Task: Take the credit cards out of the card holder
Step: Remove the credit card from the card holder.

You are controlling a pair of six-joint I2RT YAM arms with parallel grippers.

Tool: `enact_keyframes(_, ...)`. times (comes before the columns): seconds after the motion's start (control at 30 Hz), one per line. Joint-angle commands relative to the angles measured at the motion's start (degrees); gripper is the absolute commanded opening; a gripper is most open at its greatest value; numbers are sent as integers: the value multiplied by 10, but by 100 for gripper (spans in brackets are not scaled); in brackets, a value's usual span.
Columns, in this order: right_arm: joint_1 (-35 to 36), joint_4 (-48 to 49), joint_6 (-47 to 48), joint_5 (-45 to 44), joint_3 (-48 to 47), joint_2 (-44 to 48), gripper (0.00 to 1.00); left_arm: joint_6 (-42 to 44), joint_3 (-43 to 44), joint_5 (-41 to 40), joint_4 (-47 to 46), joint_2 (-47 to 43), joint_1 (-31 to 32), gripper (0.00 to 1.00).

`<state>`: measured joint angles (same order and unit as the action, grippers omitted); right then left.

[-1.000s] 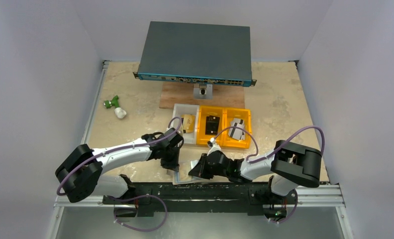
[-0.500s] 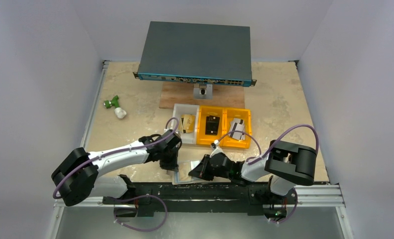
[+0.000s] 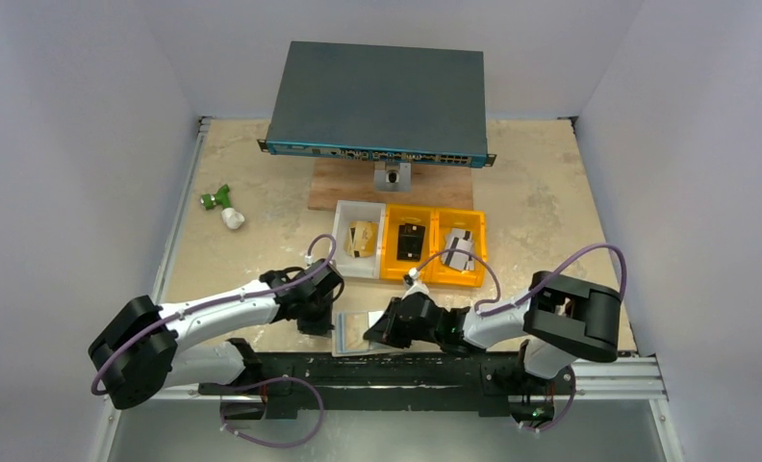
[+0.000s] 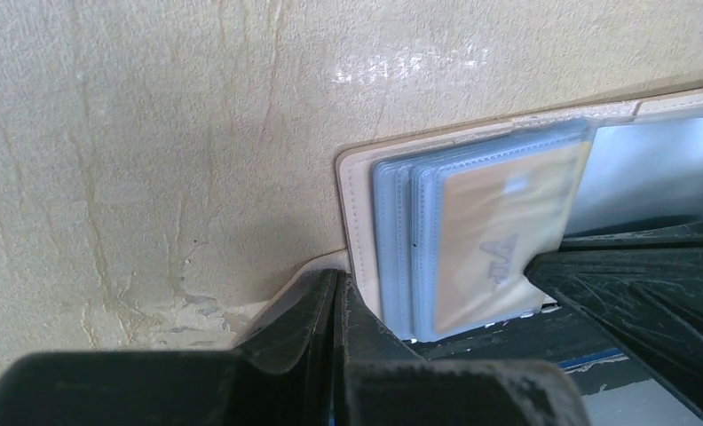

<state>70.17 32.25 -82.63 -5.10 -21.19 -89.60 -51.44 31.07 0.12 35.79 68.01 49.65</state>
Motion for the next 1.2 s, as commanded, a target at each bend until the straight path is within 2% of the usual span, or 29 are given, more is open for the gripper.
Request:
enact_keyframes(0.0,6,-172,56,-52,-37,0,0,2,-10,-22,-1,15,1,0)
enact_keyframes(0.13,26,-261,97,-96,-108,3,25,-6,-30,-10,-32,26,1,0)
enact_keyframes(0.23,44,-334,120,-133,-177,-13,38,-12,-38,-4,-47,30,1,0)
enact_keyframes(0.43,92,-487,139,-214,-307,-76,54,-33,-61,47,-99,18,-1,0)
enact_keyframes(0.57,117,-548,142,-253,-376,-122,63,-45,-73,74,-122,14,-3,0)
enact_keyframes(0.7,129,-587,141,-269,-422,-164,69,-47,-82,97,-133,11,-10,0)
enact_keyframes(1.0,134,-659,153,-270,-503,-255,69,-44,-93,124,-141,8,-25,0)
enact_keyframes(1.17,138,-669,153,-264,-508,-274,68,-48,-94,129,-137,6,-32,0)
